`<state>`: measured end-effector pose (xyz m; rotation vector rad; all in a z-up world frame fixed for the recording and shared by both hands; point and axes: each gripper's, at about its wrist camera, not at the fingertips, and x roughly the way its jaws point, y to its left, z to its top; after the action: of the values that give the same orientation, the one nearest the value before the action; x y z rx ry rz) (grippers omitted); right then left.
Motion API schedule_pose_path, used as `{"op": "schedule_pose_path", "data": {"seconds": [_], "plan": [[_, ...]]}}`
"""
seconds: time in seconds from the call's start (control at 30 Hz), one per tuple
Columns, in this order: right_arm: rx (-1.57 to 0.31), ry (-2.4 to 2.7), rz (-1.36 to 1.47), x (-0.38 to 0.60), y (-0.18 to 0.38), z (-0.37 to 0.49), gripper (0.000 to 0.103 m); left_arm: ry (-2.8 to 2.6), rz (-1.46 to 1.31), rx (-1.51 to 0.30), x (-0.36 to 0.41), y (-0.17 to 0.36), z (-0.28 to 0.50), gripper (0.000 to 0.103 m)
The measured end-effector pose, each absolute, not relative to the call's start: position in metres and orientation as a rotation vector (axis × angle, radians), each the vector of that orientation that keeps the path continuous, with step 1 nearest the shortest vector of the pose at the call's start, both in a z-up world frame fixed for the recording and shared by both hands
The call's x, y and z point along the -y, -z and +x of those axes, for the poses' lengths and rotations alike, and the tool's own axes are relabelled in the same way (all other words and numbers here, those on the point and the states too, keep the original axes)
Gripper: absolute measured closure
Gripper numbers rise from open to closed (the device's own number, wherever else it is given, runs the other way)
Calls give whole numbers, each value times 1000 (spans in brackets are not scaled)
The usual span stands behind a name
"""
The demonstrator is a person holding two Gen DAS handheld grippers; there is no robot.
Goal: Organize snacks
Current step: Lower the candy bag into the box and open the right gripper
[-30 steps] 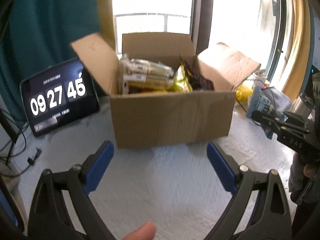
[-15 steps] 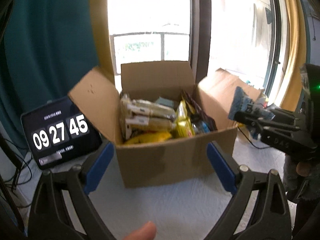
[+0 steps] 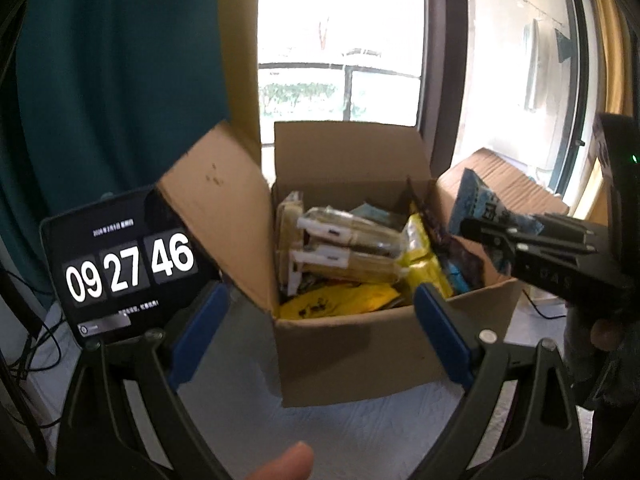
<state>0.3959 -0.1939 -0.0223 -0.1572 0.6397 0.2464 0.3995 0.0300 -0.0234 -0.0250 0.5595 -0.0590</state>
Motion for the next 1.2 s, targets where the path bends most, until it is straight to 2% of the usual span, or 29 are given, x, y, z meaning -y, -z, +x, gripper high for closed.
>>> {"op": "schedule_pose_path", "data": {"seconds": [0.53, 0.9, 1.2], "plan": [[-737, -139, -209, 200, 79, 439, 67, 40, -38, -623, -38, 47, 421, 8], [-751, -126, -119, 214, 74, 434, 48, 26, -31, -630, -39, 43, 417, 8], [-710, -128, -115, 214, 48, 414, 45, 29, -25, -590, -33, 25, 397, 8]]}}
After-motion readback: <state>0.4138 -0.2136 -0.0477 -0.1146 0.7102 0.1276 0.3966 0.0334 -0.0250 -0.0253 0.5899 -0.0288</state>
